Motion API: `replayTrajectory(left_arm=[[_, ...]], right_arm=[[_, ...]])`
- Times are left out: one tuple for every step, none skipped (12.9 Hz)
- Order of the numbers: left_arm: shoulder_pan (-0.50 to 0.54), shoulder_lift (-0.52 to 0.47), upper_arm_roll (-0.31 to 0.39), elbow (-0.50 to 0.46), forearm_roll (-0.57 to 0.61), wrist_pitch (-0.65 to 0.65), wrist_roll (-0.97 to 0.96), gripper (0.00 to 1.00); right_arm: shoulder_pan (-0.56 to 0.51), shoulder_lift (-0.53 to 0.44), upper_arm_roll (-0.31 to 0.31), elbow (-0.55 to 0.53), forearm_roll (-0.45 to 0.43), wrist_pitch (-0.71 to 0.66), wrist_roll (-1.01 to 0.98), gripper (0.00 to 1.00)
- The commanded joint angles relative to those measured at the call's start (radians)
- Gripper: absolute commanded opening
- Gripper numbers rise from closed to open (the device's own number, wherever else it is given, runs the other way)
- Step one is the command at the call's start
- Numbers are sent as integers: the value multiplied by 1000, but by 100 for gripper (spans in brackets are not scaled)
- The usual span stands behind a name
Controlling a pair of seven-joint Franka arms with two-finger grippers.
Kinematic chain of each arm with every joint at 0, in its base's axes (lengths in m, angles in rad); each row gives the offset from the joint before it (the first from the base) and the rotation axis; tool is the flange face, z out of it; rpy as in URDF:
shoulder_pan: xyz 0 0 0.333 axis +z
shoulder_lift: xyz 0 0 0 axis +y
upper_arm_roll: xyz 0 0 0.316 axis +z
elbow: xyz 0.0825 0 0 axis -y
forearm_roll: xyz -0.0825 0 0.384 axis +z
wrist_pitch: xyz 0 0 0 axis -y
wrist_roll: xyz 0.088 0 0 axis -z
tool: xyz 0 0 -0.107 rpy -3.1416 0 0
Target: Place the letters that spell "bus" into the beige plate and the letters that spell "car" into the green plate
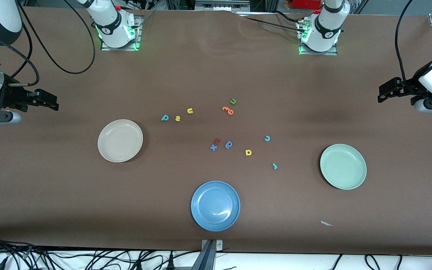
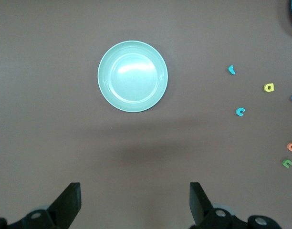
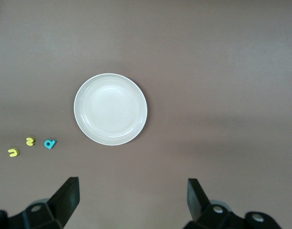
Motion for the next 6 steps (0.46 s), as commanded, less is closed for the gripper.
replayTrajectory(left_arm=[[3, -9, -10, -9, 35, 5, -6, 100], [3, -9, -10, -9, 35, 5, -6, 100], [3, -9, -10, -9, 35, 5, -6, 100], [3, -9, -10, -9, 35, 5, -6, 100], [3, -9, -10, -9, 33, 5, -6, 100], [3, -9, -10, -9, 35, 5, -6, 100]], right_arm=[[-5, 2, 3, 7, -15, 6, 8, 100], [-5, 2, 3, 7, -16, 6, 8, 100], [-5, 2, 5, 7, -16, 6, 8, 100], [-5, 2, 5, 8, -16, 6, 8, 100], [-5, 2, 5, 7, -16, 4, 8, 100], [-5, 2, 5, 7, -16, 1, 8, 100]])
